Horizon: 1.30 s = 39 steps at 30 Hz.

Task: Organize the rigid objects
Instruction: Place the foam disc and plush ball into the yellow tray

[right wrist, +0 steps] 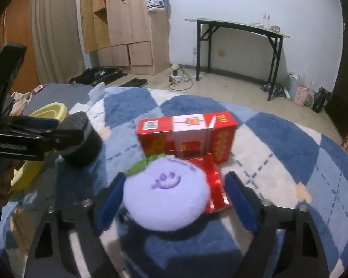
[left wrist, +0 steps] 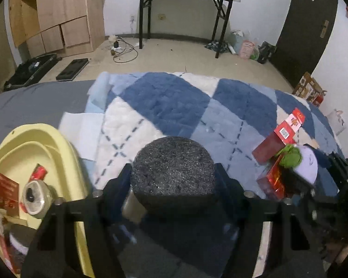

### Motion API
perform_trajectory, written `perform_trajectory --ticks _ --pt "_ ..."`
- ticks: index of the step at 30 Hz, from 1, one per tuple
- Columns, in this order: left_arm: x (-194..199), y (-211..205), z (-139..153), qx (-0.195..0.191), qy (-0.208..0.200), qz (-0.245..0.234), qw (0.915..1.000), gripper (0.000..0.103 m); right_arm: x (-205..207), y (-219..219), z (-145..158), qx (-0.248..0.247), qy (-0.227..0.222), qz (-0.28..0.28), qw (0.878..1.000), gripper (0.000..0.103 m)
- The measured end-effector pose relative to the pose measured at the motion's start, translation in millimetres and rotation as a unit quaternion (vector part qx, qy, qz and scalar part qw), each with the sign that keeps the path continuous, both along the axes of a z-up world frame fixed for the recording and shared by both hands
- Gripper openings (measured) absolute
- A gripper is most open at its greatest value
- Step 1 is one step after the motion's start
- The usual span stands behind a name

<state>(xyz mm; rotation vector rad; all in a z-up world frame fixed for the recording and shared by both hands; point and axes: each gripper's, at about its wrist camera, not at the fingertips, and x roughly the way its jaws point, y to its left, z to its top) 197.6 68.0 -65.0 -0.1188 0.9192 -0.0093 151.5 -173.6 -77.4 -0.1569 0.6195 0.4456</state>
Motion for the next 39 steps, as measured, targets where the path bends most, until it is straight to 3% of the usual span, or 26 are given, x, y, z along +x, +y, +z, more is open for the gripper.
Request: perform_trajectory --ticks 1,3,9,13,15,18,23,25,28,32,39 --pt "-1.2 -0.5 1.1 -0.004 -0.006 0.003 1.0000 0.068 0.4 -2.2 0.0 -0.003 -0.004 -0.003 1.000 0.059" --pt "-5.0 -2.0 5.5 -0.013 -0.015 -0.001 0.9998 0.068 2.5 -7.6 1.4 -0.001 -0.010 -0.004 1.000 0.059" --pt "-35.4 19.3 56.5 -0.031 -0.057 0.008 0.9979 0.068 -14.8 -13.2 17.0 -0.004 -0.022 0.007 1.000 0.058" --pt "-69.1 71.2 98.5 -0.031 -0.077 0.039 0.9958 0.068 -41.1 -9.9 40.8 0.018 -0.041 0.006 0.999 0.058" --pt "-91.1 109.9 116.4 -0.020 -0.084 0.068 0.9939 0.068 -59.2 7.1 57.3 0.037 -0.052 0.038 0.997 0.058" --pt "-120.6 163.7 124.6 -0.014 -0.083 0.111 0.9903 0.068 -86.6 55.6 76.2 0.010 -0.079 0.109 0.991 0.058" --pt "-150.7 215.3 111.7 -0.008 -0.064 0.143 0.9876 0.068 -99.3 132.1 93.5 0.033 -0.058 0.178 0.982 0.058" --pt "-152.8 232.3 94.6 -0.022 -0.053 0.160 0.9855 0.068 -91.8 162.9 94.6 0.040 -0.034 0.193 0.980 0.058" --pt "-144.1 246.3 65.4 -0.046 -0.029 0.159 0.9858 0.068 -74.8 209.6 88.6 0.019 -0.002 0.210 0.977 0.058" --pt "-127.3 251.8 38.8 -0.044 -0.003 0.150 0.9877 0.068 -37.5 257.3 76.2 -0.009 0.027 0.220 0.975 0.058" --pt "-118.9 262.1 33.1 -0.079 -0.025 0.159 0.9837 0.069 7.4 310.7 50.9 -0.059 0.054 0.226 0.971 0.058"
